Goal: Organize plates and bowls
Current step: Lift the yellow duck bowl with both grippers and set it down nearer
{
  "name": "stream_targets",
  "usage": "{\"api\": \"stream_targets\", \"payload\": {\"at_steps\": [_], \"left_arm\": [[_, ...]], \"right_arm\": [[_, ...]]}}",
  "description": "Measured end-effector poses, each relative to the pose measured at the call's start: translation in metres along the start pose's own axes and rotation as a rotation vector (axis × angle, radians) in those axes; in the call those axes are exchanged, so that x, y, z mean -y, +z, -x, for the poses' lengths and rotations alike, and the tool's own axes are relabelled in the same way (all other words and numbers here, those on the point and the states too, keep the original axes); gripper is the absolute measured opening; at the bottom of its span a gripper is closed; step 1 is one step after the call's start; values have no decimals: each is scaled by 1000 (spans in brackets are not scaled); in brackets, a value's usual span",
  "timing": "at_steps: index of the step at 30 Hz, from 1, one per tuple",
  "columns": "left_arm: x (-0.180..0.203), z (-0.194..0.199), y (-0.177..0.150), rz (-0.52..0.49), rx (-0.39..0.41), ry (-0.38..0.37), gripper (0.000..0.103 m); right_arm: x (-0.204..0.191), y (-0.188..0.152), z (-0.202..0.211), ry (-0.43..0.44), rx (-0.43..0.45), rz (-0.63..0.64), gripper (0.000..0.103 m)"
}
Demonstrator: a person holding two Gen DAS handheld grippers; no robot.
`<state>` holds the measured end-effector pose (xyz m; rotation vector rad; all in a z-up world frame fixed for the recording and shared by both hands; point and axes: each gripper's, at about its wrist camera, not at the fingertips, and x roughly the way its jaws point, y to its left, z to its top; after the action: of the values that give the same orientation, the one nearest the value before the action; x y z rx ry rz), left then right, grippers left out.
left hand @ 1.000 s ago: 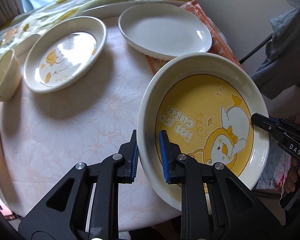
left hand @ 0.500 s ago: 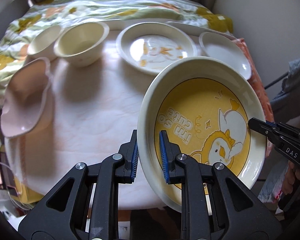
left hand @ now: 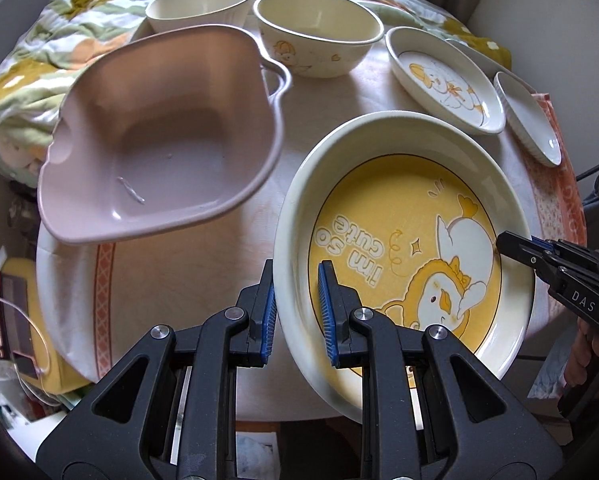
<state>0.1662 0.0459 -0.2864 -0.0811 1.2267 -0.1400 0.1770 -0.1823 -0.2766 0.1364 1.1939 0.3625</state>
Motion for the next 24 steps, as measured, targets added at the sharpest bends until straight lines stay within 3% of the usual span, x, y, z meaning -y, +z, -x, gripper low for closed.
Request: {"api": "stream_targets", "payload": {"at_steps": [9, 24], "left_arm": [[-13, -14, 4, -28, 1, -21, 17], [-6, -17, 5, -32, 4, 16, 17]], "right_arm": [[0, -4, -15, -25, 10, -30, 10], [-9, 2, -19, -65, -15, -44, 11]]}}
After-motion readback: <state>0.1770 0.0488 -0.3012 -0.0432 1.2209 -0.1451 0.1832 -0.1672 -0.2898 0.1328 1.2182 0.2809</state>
